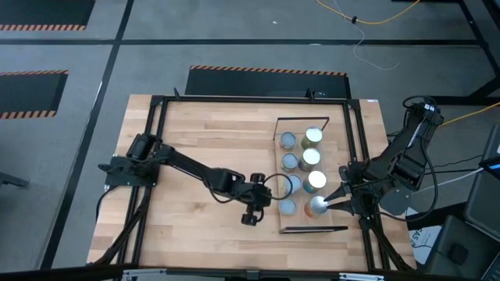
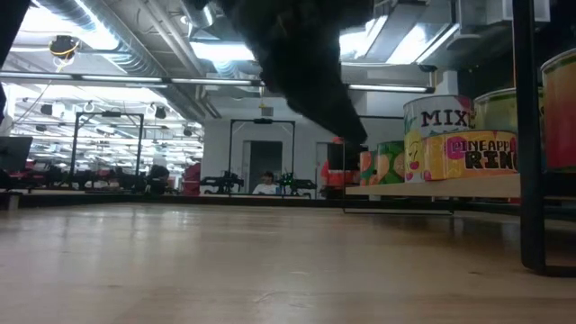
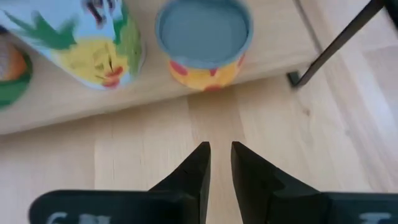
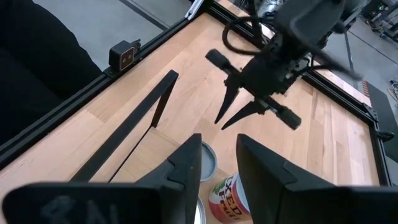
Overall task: Pick and place cans onto a shelf
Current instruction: Put the canned pineapple rings on the shelf, then return to Home Position
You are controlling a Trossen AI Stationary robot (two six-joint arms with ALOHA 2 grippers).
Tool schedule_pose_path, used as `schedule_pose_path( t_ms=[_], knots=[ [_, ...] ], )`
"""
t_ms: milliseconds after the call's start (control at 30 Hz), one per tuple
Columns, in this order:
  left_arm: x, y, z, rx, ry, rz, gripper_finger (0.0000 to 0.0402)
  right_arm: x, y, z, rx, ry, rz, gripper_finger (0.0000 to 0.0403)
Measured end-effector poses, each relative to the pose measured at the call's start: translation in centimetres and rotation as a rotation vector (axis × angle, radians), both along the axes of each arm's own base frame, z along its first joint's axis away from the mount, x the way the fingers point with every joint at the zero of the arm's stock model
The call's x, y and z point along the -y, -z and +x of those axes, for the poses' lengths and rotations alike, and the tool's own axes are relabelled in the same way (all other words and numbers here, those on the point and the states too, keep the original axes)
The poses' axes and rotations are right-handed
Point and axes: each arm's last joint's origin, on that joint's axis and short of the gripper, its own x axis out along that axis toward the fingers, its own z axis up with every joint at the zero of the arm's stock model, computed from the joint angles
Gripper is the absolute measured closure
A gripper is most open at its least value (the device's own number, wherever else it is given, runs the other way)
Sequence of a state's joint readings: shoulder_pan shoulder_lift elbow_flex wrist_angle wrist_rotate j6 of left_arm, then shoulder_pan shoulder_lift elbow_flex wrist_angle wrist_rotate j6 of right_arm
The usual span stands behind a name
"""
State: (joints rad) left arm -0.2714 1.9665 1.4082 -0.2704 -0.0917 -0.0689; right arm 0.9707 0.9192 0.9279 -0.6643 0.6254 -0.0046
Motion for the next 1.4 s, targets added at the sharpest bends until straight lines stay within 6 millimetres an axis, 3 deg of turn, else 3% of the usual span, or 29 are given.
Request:
schedule_pose_path(
  t_ms=[267,533,900,1100,1400],
  knots=[
    [0.1,2.6,1.4,0.029,-0.005,-0.008,0.0359,0.0,0.0,0.0,0.000,0.000,0.000,0.0298],
    [-0.7,2.8,3.5,0.210,0.001,-0.056,0.0370,0.0,0.0,0.0,0.000,0.000,0.000,0.0298],
    [-0.9,2.3,3.8,0.258,0.013,-0.079,0.0388,0.0,0.0,0.0,0.000,0.000,0.000,0.0298],
    [-1.0,0.8,3.5,0.289,0.012,-0.084,0.0400,0.0,0.0,0.0,0.000,0.000,0.001,0.0298],
    [-1.5,-4.7,2.6,0.478,-0.028,-0.055,0.0400,0.0,-0.1,0.0,0.007,0.000,0.009,0.0298]
  ],
)
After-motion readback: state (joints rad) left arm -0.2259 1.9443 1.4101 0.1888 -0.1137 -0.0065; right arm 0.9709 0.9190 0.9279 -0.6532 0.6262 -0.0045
